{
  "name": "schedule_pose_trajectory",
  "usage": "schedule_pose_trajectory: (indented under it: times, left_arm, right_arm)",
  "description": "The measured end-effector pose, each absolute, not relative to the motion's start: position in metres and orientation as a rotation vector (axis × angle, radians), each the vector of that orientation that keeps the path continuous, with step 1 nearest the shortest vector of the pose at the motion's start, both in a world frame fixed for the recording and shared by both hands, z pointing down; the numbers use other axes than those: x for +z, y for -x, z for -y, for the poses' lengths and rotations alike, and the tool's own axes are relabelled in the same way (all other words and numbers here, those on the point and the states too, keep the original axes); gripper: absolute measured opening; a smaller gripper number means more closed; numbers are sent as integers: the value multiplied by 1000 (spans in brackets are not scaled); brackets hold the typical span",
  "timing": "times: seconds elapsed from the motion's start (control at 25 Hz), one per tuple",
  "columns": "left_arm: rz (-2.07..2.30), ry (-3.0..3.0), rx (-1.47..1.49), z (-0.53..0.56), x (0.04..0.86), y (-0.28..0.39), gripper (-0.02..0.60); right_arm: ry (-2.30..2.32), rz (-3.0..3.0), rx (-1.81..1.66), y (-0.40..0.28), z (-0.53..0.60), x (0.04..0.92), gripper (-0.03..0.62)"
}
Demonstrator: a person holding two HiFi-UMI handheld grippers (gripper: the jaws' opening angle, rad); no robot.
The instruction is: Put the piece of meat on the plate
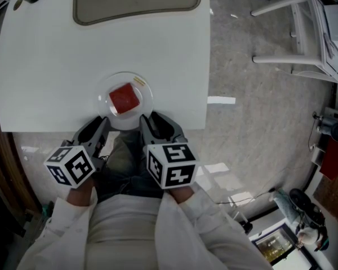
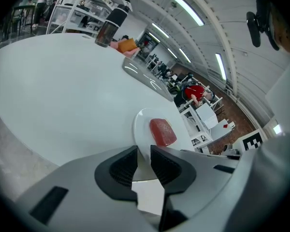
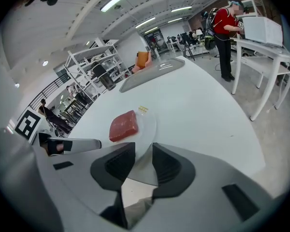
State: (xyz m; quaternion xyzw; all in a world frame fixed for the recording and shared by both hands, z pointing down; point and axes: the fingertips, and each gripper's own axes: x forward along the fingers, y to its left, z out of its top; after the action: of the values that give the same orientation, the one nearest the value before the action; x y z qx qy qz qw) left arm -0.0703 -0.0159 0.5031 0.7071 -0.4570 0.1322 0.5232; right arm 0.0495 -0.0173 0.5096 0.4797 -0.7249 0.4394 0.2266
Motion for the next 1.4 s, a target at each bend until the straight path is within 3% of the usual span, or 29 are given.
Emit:
schedule_pose_trajectory:
  times: [1.4]
  left_arm:
    - [1074,-1856,371,16,492,72,75]
  right_arm:
    - [-1323,2114,1064,-44,22,493,100]
